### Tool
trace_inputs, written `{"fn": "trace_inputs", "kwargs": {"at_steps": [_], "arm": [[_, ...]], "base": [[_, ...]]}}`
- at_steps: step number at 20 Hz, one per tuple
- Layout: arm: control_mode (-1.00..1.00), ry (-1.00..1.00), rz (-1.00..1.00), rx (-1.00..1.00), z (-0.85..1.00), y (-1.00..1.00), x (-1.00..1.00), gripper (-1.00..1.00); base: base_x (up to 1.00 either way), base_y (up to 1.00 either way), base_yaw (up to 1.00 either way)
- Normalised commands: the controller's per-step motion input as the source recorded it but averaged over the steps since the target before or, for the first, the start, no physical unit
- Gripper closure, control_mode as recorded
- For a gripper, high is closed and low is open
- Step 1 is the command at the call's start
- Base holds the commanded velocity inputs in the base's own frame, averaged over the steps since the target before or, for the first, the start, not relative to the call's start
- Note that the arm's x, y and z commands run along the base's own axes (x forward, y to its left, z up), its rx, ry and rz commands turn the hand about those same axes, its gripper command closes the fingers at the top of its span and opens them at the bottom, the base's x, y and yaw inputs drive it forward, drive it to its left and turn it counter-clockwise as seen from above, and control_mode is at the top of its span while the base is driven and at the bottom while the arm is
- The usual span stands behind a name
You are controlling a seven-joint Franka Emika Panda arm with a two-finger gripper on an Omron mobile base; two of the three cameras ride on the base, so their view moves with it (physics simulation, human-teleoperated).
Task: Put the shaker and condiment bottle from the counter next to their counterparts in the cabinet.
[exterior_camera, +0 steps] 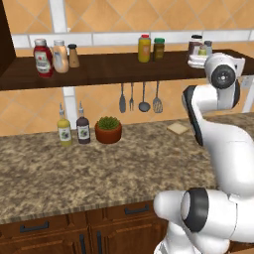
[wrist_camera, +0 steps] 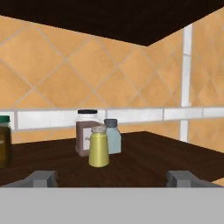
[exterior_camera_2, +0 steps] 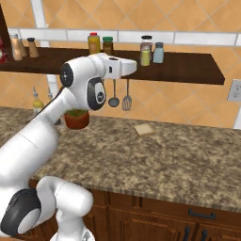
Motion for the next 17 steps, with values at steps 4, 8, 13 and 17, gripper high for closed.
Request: {"fn": "trace_inputs", "kwargs": {"at_steps": [4, 8, 13, 17], "arm": [[-1.0, -0.04, 0.0, 0.0, 0.06, 0.52, -1.0, -1.0], [-1.0, -0.06, -0.02, 0.0, 0.04, 0.49, -1.0, -1.0], [-1.0, -0.09, -0.07, 0.02, 0.02, 0.49, -1.0, -1.0], [-1.0, -0.04, -0.08, 0.04, 0.02, 0.47, -1.0, -1.0]], "base": [[0.0, 0.0, 0.0], [0.0, 0.0, 0.0], [0.0, 0.0, 0.0], [0.0, 0.0, 0.0]]}}
